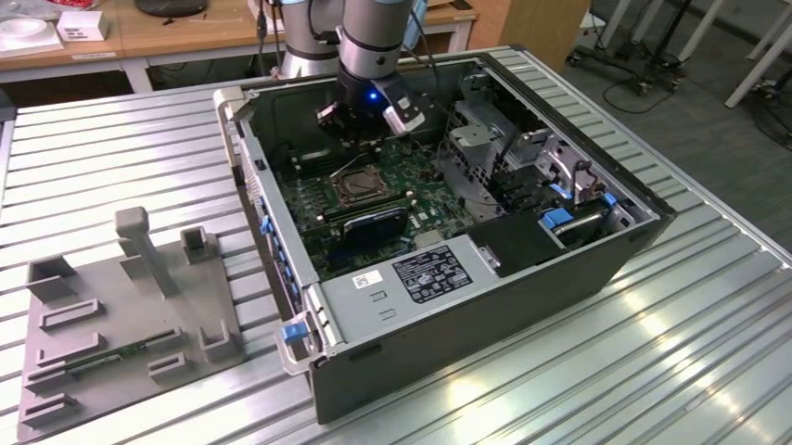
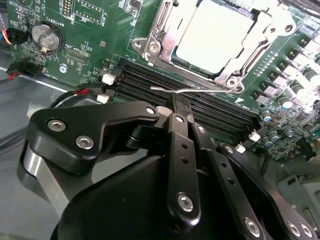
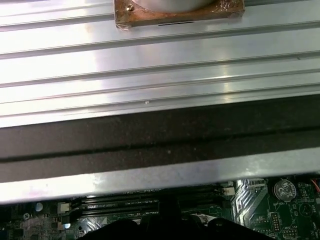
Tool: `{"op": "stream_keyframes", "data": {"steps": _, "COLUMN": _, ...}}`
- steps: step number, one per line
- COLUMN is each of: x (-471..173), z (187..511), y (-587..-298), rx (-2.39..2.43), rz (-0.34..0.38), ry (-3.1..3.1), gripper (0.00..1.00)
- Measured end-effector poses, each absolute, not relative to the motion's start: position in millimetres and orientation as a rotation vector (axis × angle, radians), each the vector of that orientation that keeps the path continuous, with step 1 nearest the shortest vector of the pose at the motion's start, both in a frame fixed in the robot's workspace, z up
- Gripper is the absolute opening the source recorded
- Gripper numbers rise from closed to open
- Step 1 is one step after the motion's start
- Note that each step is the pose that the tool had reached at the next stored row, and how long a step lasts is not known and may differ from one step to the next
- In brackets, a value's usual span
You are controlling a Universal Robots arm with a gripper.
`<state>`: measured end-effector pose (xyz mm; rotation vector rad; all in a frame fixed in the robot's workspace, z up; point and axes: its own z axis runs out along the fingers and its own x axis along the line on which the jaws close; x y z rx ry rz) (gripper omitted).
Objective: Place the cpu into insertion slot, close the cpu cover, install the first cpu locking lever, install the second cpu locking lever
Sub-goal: 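Install the first cpu locking lever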
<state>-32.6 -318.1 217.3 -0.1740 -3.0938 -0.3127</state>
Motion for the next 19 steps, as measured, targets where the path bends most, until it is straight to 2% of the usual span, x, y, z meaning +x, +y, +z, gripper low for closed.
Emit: {"op": "stream_keyframes", "data": {"steps": 19, "x": -17.8, "z": 212.9, "y": -322.5, "rx": -0.192, "rz": -0.306, "ry": -3.059, "gripper": 0.11}}
